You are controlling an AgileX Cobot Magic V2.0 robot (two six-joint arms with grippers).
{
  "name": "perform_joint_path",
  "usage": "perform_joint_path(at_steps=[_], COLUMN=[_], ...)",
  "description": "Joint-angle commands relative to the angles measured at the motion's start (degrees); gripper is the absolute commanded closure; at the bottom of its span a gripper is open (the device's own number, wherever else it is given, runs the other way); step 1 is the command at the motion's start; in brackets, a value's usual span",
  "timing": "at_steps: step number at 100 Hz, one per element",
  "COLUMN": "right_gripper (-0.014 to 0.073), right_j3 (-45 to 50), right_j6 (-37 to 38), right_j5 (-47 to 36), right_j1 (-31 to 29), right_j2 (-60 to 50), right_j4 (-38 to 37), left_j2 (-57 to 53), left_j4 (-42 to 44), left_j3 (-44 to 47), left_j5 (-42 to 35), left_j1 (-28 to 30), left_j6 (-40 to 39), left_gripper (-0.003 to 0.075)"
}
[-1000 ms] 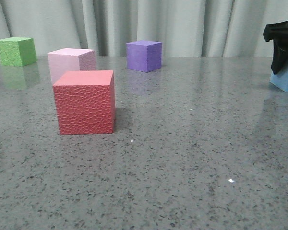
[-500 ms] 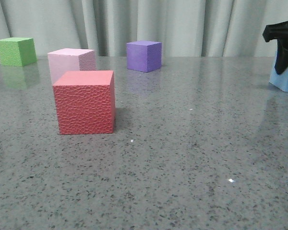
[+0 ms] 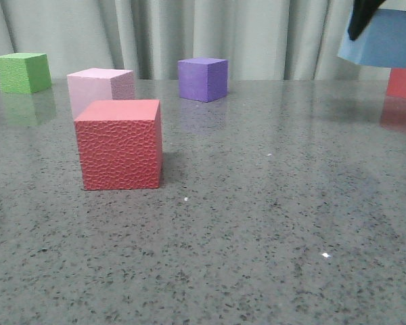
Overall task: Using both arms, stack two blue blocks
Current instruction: 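Close the right gripper on the light blue cube and lift it, then carry the cube with the right gripper and lower it beside the purple cube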
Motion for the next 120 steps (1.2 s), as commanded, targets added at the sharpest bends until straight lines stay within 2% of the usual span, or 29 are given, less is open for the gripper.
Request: perform_joint_path(at_steps=[1, 46, 83, 99, 120], right_gripper=[0.0233, 0.0233, 0.0233, 0.0233, 0.0233], right_j3=[-2.55, -4.20, -17.23, -18.47, -18.47], right_j6=[1.62, 11.56, 15.83, 18.62, 18.71], right_j5=[-1.71, -3.90, 2.73, 3.77, 4.44], right_j1=[2.60, 13.90, 18.94, 19.59, 20.18], right_j2=[-2.82, 2.50, 11.88, 14.31, 15.83], right_j4=[0.27, 0.21, -1.49, -1.82, -1.75], left_j2=[0.37, 0.37, 0.37, 0.37, 0.37], left_j4=[0.14, 0.14, 0.14, 0.14, 0.14], left_j3=[-2.07, -2.07, -2.07, -2.07, -2.07], left_j5=[-4.11, -4.11, -4.11, -4.11, -4.11], left_j1=[0.08, 0.08, 0.08, 0.08, 0.08], left_j6=[-0.52, -0.52, -0.52, -0.52, -0.52], left_gripper=[0.0083, 0.0083, 0.0083, 0.0083, 0.0083])
